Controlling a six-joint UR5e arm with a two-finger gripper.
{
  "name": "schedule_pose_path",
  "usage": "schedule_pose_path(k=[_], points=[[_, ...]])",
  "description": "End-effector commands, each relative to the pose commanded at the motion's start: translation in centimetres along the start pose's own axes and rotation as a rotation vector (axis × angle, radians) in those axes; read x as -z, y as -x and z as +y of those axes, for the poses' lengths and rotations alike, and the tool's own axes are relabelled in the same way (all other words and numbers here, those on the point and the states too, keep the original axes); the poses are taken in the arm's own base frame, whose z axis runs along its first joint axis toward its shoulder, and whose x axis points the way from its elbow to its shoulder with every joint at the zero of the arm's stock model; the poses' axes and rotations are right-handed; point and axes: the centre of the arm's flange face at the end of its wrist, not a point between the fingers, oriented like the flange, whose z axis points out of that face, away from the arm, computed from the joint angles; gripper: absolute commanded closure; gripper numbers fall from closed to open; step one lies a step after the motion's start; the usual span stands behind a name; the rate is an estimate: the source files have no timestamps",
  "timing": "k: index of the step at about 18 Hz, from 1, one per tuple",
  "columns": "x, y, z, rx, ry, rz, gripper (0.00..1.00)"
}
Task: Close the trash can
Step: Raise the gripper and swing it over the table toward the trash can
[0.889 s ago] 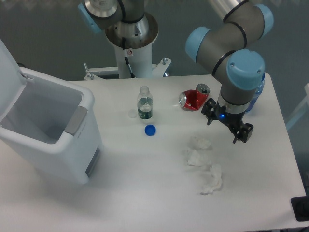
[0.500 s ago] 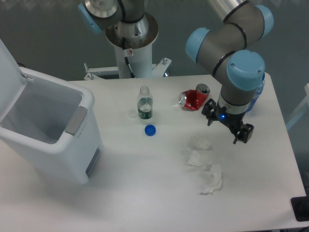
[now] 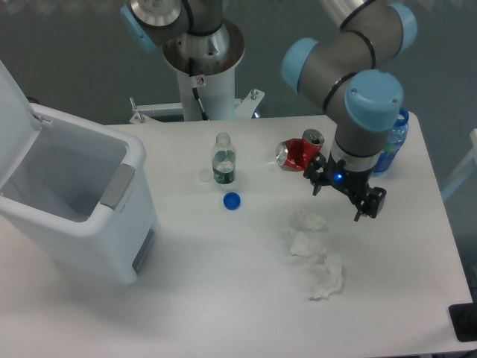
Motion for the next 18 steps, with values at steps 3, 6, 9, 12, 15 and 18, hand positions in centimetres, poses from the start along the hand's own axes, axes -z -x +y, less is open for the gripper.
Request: schedule_pose_path(k=[3, 6, 9, 12, 15, 18], points=[[3.3, -1.9, -1.1, 0.089, -0.021, -0.044, 0.0], [6.0, -4.9, -4.2, 0.091, -0.048, -0.074, 0.0], [9.7, -8.1, -6.9, 0.125, -0.099, -0.114, 0.03], [14.0, -13.2, -8.8, 0.092, -0.228, -0.102, 0.25], [17.7, -18.1, -8.6, 0.126, -0.38, -0.054, 0.48], [20.7, -21.8, -9.5, 0.078, -0.517, 0.004, 0.72]])
